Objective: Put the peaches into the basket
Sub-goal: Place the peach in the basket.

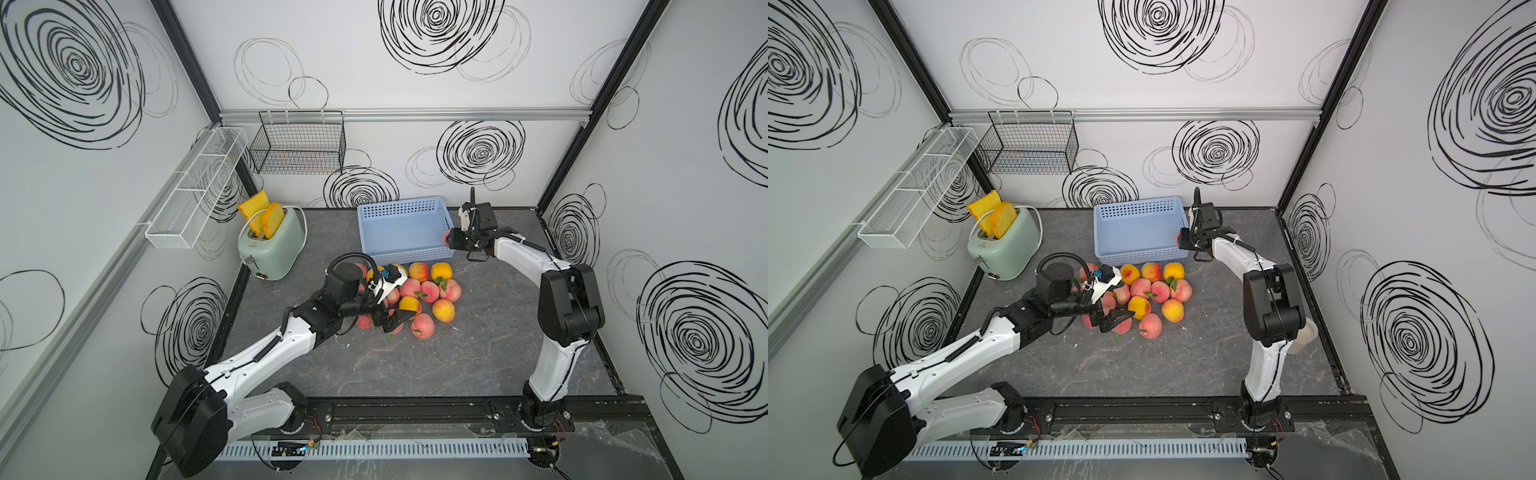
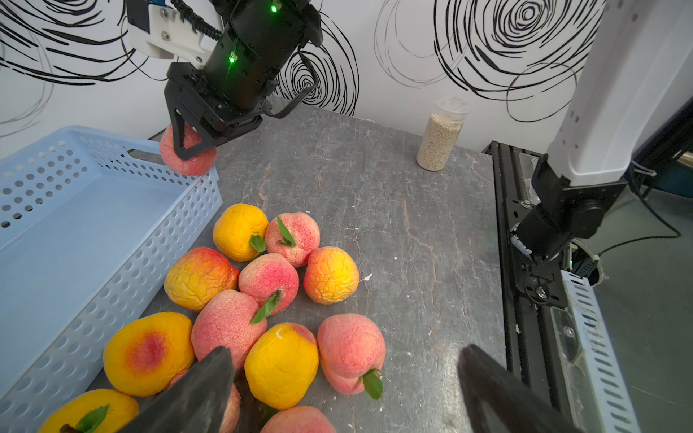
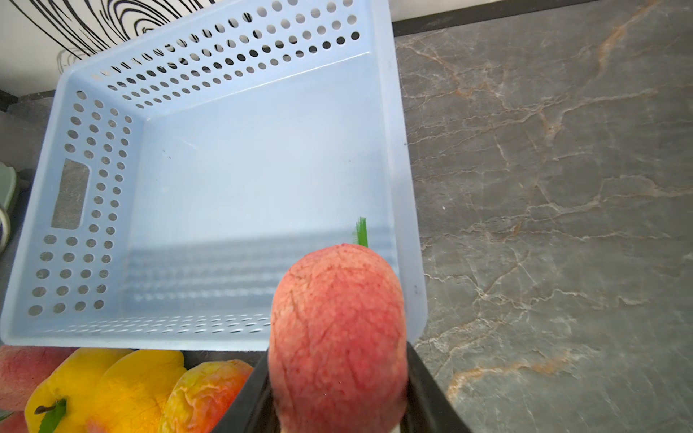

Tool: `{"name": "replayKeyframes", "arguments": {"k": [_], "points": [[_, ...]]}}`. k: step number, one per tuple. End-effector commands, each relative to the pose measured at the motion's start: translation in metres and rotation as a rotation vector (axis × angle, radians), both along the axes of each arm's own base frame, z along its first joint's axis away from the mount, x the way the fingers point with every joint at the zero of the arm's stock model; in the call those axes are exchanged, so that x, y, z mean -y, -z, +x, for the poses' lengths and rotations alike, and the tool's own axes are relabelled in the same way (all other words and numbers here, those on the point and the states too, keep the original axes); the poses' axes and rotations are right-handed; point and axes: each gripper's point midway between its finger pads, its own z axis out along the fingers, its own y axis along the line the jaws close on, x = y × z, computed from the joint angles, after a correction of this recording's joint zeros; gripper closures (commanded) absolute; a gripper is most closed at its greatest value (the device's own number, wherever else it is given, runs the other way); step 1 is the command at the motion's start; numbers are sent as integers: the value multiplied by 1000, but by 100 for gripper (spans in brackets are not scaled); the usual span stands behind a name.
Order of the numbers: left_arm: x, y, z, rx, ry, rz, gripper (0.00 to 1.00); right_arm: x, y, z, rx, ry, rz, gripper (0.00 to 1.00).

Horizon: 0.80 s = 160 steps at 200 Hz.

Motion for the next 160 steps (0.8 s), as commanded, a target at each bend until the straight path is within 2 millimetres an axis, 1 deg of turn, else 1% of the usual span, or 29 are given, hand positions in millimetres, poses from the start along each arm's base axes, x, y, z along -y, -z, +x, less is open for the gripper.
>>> {"name": "replayKeyframes", "arguments": {"k": [1, 14, 30, 68, 87, 104, 126, 137, 160], "points": [[1, -16, 8, 47, -8, -29, 2, -5, -12, 0, 10, 1, -28, 56], [1, -15, 9, 47, -11, -26, 3, -11, -16, 6, 29, -7, -38, 56], [0, -15, 10, 46, -15, -25, 2, -15, -13, 15, 31, -12, -51, 56], [-1, -16, 11, 51, -28, -27, 3, -16, 9, 39, 33, -9, -129, 57], [-3, -15, 12, 54, -37, -24, 2, -13, 26, 46, 19, -6, -188, 57], [-4, -15, 13, 54, -47, -21, 2, -11, 34, 51, 23, -3, -218, 58], [-5, -16, 14, 56, -52, -23, 2, -9, 45, 53, 9, -1, -248, 58], [-4, -16, 15, 53, -53, -23, 2, -8, 50, 49, -9, -2, -263, 58], [-5, -15, 16, 49, -58, -22, 2, -10, 54, 39, -29, 3, -281, 57]]}}
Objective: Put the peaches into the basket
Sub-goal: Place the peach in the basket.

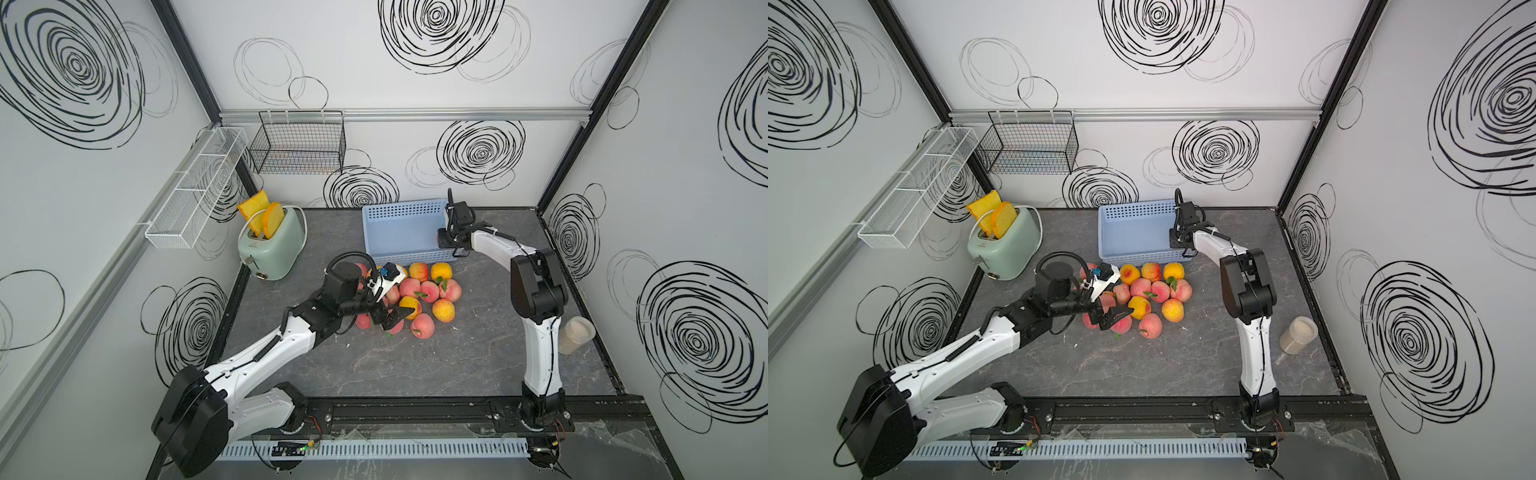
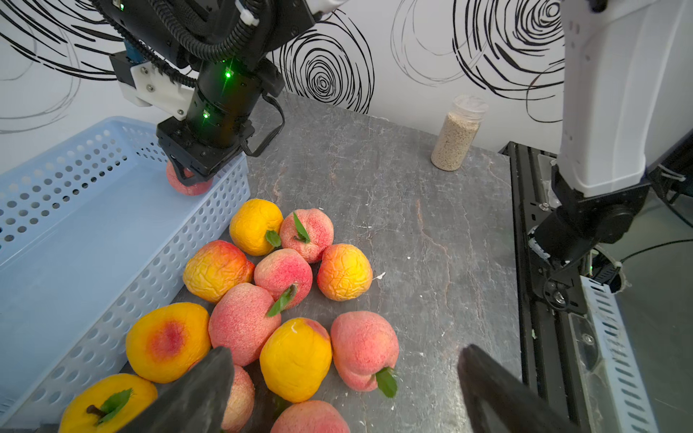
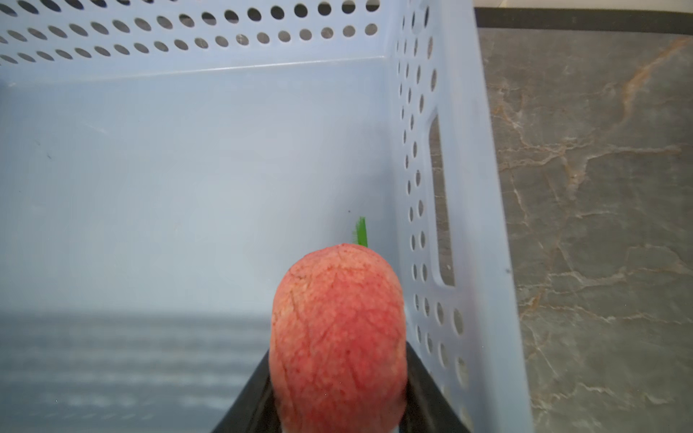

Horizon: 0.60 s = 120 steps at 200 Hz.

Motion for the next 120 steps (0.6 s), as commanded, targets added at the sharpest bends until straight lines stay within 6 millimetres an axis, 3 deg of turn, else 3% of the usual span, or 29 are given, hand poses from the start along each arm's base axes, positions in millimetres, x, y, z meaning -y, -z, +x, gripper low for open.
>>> {"name": "replayKeyframes", "arguments": {"k": [1, 28, 53, 120], "points": [[0, -17, 8, 47, -16, -32, 2, 1, 0, -9, -18, 6, -53, 57], [-2, -16, 12, 42, -32, -31, 2, 0, 4, -22, -50, 42, -42, 57], [-3, -16, 15, 37, -46, -30, 2, -5, 9, -32, -70, 70, -46, 50], [-7, -14, 20, 39, -83, -20, 2, -2, 16, -31, -77, 117, -49, 33]]}}
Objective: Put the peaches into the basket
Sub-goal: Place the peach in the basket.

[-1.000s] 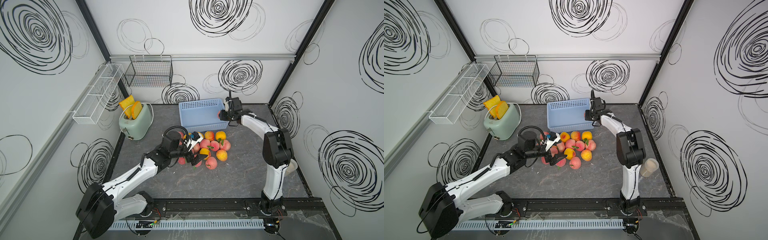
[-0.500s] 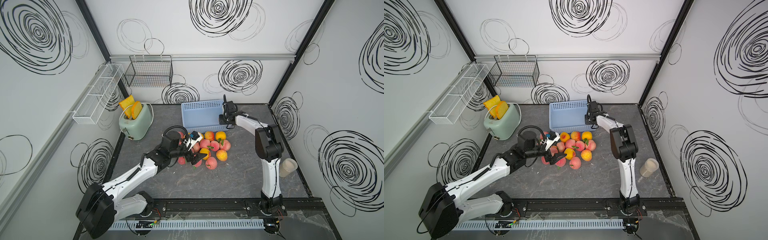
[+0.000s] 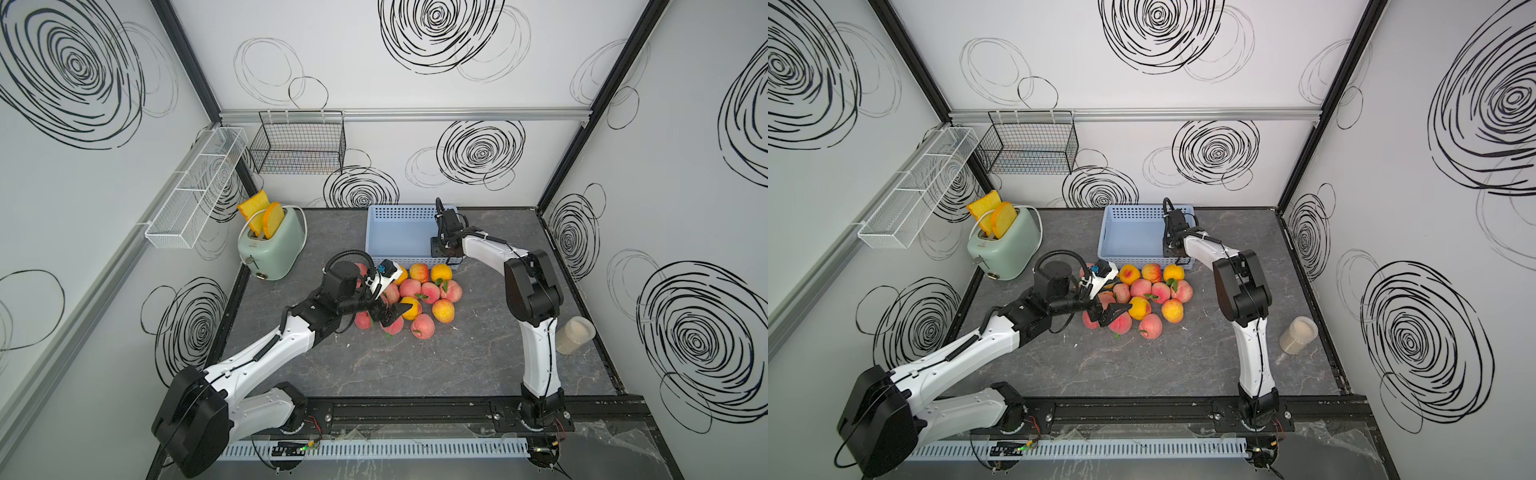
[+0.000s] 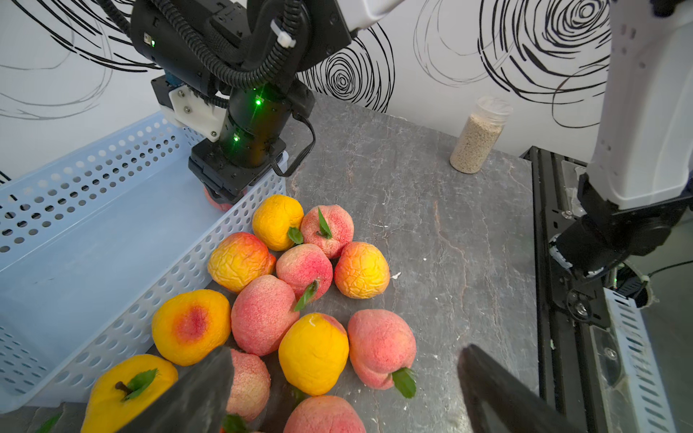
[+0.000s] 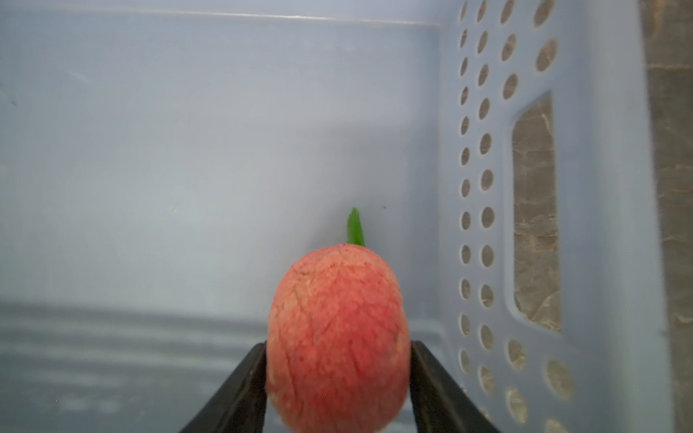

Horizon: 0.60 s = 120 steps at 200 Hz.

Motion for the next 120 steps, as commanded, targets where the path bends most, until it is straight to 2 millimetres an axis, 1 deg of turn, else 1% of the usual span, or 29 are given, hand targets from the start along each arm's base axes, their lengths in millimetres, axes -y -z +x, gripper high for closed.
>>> {"name": "replayKeyframes", "arguments": {"k": [1, 27, 42, 62, 86, 97, 120], "points": [[0, -16, 10, 45, -22, -26, 3, 8, -4, -4, -9, 41, -14, 33], [-1, -15, 11, 45, -35, -22, 2, 9, -13, -4, 7, 47, -11, 25], [-2, -14, 12, 46, -43, -19, 2, 9, -23, -4, 23, 47, -3, 23], [-3, -13, 13, 49, -61, -11, 2, 9, -43, -6, 67, 45, 16, 23], [-7, -12, 14, 47, -89, -8, 2, 14, -61, -14, 102, 38, 32, 21], [-9, -11, 16, 44, -104, -7, 2, 14, -72, -17, 130, 30, 46, 21], [-16, -13, 26, 36, -170, -7, 2, 9, -99, -30, 217, -31, 118, 21]]}}
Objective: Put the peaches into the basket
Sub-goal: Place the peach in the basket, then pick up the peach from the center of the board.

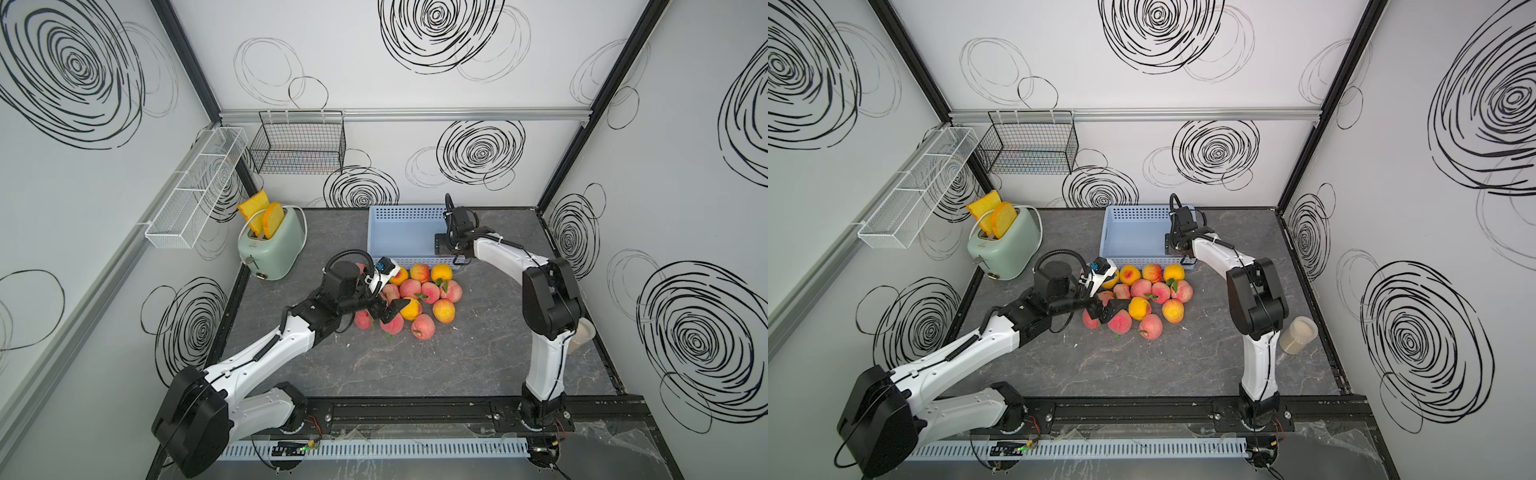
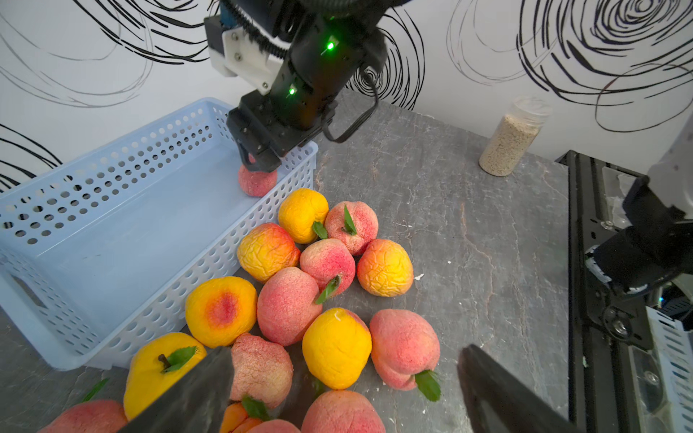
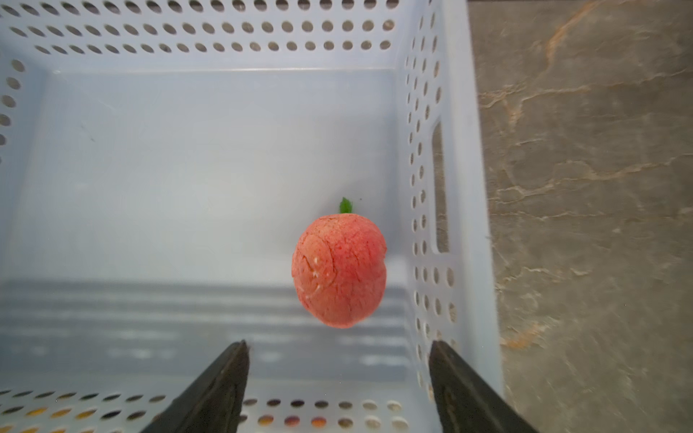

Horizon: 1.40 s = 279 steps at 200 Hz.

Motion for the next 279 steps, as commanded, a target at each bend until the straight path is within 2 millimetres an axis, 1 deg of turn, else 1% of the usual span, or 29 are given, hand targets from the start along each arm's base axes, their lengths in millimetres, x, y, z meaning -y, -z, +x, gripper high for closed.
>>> {"name": "replayKeyframes", "arguments": {"k": [1, 14, 16, 19, 35, 56, 69, 76, 87, 104, 119, 131, 134, 142, 173, 192, 210, 219, 246, 260, 279], "points": [[-7, -16, 14, 36, -81, -28, 2, -4, -43, -6, 126, -51, 76, 21], [-16, -17, 26, 17, -147, -46, 2, -8, -60, -18, 193, -119, 117, 20], [-17, -17, 28, 10, -157, -50, 2, -8, -60, -20, 198, -127, 118, 20], [-20, -17, 30, 5, -171, -57, 2, -9, -66, -23, 220, -143, 125, 20], [-31, -17, 46, -31, -243, -100, 2, -7, -76, -41, 305, -213, 141, 19], [-55, -16, 70, -91, -370, -168, 2, 0, -76, -67, 403, -262, 159, 18], [-67, -17, 82, -113, -423, -199, 3, 0, -79, -82, 451, -291, 190, 15], [-75, -14, 88, -128, -457, -206, 2, -3, -79, -91, 476, -326, 216, 15], [-87, -8, 96, -154, -513, -209, 2, -10, -75, -107, 494, -394, 254, 15], [-108, 5, 106, -202, -600, -195, 2, -25, -76, -129, 521, -493, 332, 16], [-128, 16, 113, -240, -674, -178, 2, -32, -78, -143, 532, -537, 342, 16], [-137, 23, 118, -274, -708, -171, 1, -35, -80, -153, 545, -555, 347, 17], [-139, 25, 118, -286, -713, -170, 0, -37, -81, -156, 548, -563, 352, 17], [-141, 30, 121, -317, -723, -164, 3, -39, -82, -164, 553, -580, 362, 17], [-146, 57, 126, -421, -757, -103, 8, -50, -82, -199, 590, -660, 419, 17], [-147, 69, 129, -453, -765, -68, 10, -55, -75, -218, 631, -696, 414, 17], [-146, 77, 134, -477, -763, -46, 12, -56, -64, -227, 669, -697, 390, 16], [-147, 82, 136, -487, -767, -30, 11, -63, -61, -231, 654, -726, 389, 16], [-150, 94, 147, -503, -788, 6, 9, -84, -61, -241, 657, -798, 331, 16], [-148, 95, 151, -504, -787, 1, 8, -89, -60, -244, 663, -817, 313, 16], [-145, 97, 157, -517, -783, 9, 9, -91, -58, -244, 662, -815, 301, 15]]}}
